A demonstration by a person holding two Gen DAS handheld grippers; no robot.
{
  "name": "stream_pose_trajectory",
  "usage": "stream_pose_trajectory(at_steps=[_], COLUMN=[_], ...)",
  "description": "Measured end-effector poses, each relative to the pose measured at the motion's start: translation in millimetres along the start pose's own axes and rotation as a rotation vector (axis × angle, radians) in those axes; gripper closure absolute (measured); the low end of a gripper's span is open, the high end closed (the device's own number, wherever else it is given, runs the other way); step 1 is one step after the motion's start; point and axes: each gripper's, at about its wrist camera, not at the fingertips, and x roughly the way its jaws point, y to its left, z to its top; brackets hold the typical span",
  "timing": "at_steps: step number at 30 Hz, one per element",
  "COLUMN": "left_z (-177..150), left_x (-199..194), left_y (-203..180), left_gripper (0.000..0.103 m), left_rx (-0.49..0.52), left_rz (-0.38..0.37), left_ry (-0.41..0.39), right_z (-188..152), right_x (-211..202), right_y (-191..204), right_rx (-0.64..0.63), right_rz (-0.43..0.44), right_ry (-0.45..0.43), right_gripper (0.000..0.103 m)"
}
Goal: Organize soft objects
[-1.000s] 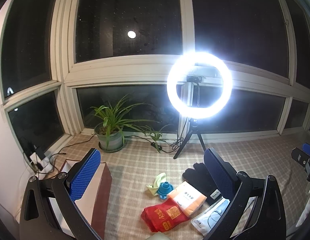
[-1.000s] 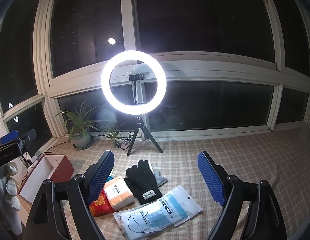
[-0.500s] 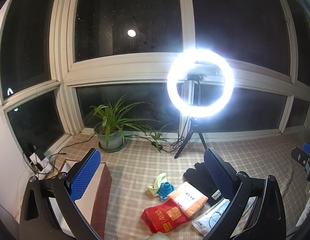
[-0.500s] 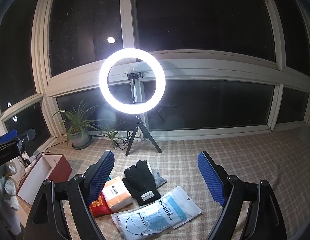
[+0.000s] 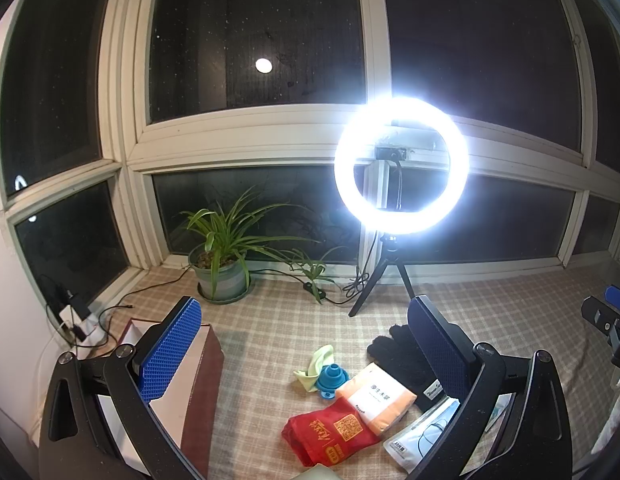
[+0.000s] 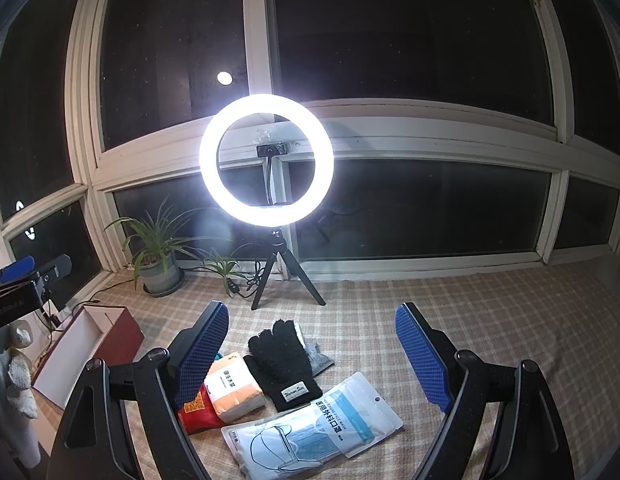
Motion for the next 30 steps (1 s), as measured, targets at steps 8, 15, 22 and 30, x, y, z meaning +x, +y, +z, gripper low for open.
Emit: stream_pose_trajectory(at_steps=[8,15,22,30], left_z=[-1,-2,-11,-11], left_x=[0,2,6,11], left_y=[-1,-1,2,0], left_gripper=[0.001,0.001,0.001,0.001], left_rx=[-0.001,-0.001,-0.002,0.000], left_rz=[0.001,0.002,0.003,0.005], left_ry=[0.001,0.003,0.011,0.032], right_z=[-2,-5,-6,-8], right_x=[2,6,7,15], right_y=[0,-1,-2,-2], right_rx=[-0.005,-0.007,-0.006,-0.006], right_rz=[-0.001,0.001,0.002,0.013], right_ry=[0.002,0.010,0.017,0.046], right_gripper=[0.020,0.020,0.020,0.020])
